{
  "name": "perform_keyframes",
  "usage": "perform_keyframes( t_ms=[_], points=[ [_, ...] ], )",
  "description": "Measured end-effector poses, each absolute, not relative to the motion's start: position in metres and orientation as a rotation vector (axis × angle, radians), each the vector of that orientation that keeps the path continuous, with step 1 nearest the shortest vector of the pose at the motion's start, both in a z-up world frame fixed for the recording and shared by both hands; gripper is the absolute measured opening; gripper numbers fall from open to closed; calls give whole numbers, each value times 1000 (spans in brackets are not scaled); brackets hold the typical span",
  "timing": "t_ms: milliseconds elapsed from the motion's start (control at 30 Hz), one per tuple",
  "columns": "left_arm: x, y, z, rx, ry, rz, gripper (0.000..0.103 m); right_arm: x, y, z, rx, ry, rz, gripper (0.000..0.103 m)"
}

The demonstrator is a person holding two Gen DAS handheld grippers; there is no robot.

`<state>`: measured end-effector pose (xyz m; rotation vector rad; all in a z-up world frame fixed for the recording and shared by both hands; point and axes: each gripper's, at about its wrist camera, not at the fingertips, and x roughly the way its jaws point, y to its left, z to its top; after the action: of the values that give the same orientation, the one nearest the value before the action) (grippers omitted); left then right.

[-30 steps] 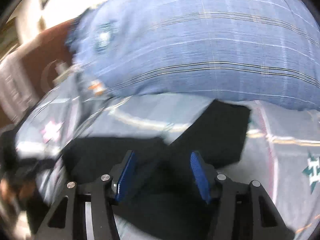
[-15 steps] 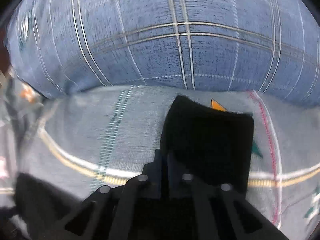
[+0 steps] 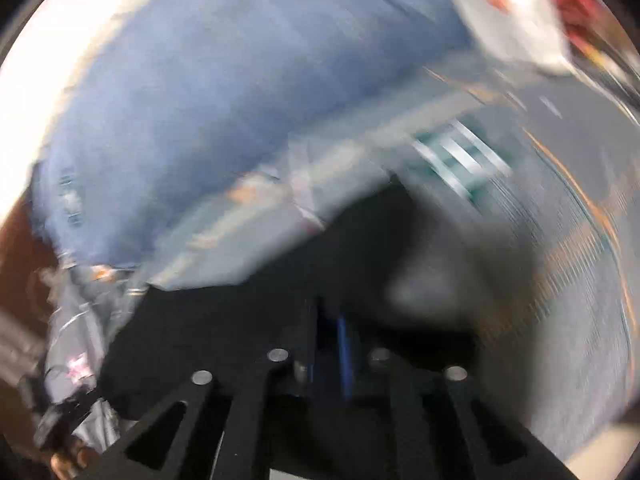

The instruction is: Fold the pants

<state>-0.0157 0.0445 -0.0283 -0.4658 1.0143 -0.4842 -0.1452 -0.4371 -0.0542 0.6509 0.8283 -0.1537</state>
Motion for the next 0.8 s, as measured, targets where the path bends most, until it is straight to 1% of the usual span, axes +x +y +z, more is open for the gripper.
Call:
perform_keyframes(
  t_ms=[67,100,167,200,300,433,600,700,800],
  points=[
    [-20,51,-29,-523,1021,-485,72,-161,-421,-50,675,776,-87,22],
    [-22,54,-28,-544,1023,-486,73,-164,-408,-44,680,754,-31,28],
    [-27,58,-28,-589,1020,-478,78,-162,-379,-38,692,747,130,39],
    [-28,58,-29,-609,1015,-473,78,-158,-359,-35,691,759,228,40],
    [-28,57,-36,-657,1030,-464,78,-138,-312,-38,689,782,382,41],
    [-31,52,-42,-728,1060,-475,78,-113,-279,-64,762,858,419,41],
    [-23,46,-46,-752,1062,-462,78,-95,-284,-93,872,892,335,41],
    [-17,40,-59,-799,1098,-454,78,-92,-295,-99,926,859,289,41],
    [-10,31,-64,-787,1111,-445,78,-91,-305,-105,996,815,280,41]
  ],
)
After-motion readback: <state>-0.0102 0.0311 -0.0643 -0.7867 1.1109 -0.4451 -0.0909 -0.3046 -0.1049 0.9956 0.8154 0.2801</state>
